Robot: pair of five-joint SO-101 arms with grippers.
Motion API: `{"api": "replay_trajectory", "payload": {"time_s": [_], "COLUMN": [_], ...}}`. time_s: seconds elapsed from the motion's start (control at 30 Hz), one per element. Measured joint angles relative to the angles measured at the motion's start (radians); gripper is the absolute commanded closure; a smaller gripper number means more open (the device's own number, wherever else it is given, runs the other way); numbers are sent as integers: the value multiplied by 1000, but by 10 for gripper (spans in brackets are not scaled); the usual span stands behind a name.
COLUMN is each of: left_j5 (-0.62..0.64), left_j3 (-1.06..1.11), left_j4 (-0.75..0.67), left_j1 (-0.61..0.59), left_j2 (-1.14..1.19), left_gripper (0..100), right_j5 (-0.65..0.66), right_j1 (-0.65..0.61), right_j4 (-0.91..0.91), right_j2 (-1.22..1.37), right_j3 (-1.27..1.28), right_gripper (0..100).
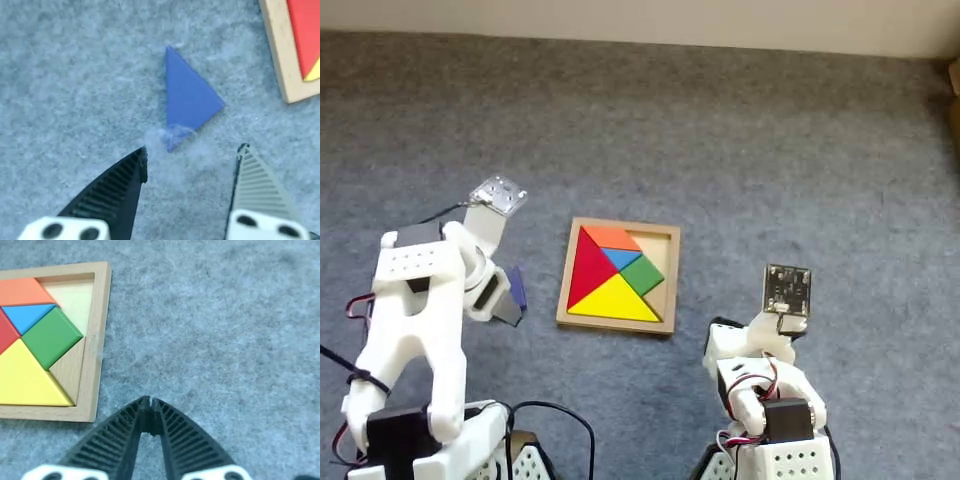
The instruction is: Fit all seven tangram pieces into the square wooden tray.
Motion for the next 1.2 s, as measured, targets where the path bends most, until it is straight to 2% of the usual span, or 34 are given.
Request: {"api": "replay_trajectory", "payload": {"time_s": [0.3,0.63,0.9,1.2], "left_j5": [104,112,114,114], "left_j3": [0,-75,-89,-89], "left_j4": [-84,-129,-130,-130], "left_j1": [68,74,78,81], "left_j2": [44,292,302,302], "left_gripper": [733,734,832,836], "right_j5": [0,0,0,0], "right_j1": [0,0,0,0], "right_j4": [0,0,0,0], "right_j2": [0,0,0,0], "right_j3": [0,0,0,0], "right_gripper": [994,994,994,994]}}
